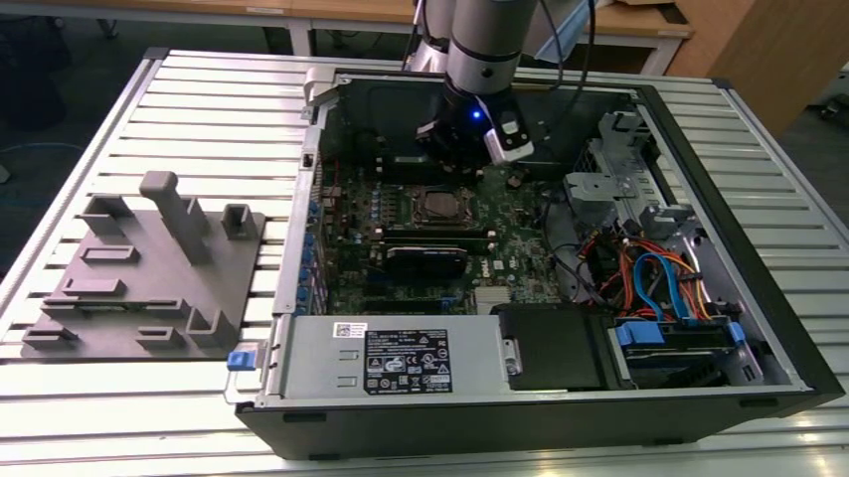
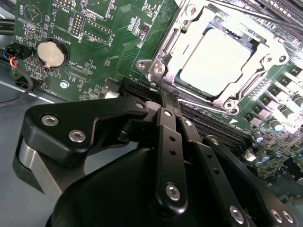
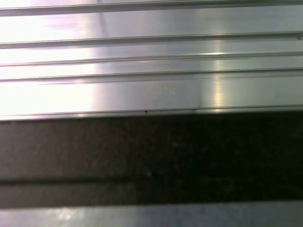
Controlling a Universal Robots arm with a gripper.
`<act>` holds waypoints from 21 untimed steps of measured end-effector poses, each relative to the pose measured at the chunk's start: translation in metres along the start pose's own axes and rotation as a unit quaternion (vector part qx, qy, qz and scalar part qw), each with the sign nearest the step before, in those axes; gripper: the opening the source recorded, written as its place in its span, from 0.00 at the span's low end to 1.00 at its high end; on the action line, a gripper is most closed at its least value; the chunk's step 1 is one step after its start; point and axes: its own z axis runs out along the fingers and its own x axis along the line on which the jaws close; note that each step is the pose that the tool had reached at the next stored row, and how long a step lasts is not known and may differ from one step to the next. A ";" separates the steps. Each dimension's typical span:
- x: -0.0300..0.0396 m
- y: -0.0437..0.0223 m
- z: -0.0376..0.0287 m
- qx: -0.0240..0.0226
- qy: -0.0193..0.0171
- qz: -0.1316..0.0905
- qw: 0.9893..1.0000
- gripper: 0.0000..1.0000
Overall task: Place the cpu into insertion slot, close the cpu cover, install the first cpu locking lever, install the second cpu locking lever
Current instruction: 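Install the first cpu locking lever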
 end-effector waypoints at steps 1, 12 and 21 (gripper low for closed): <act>0.0000 0.0000 0.0000 0.000 0.000 0.000 1.000 0.10; -0.0004 0.0000 0.0002 0.005 0.000 0.000 1.000 0.10; -0.0009 -0.0001 0.0008 0.013 -0.001 0.000 1.000 0.10</act>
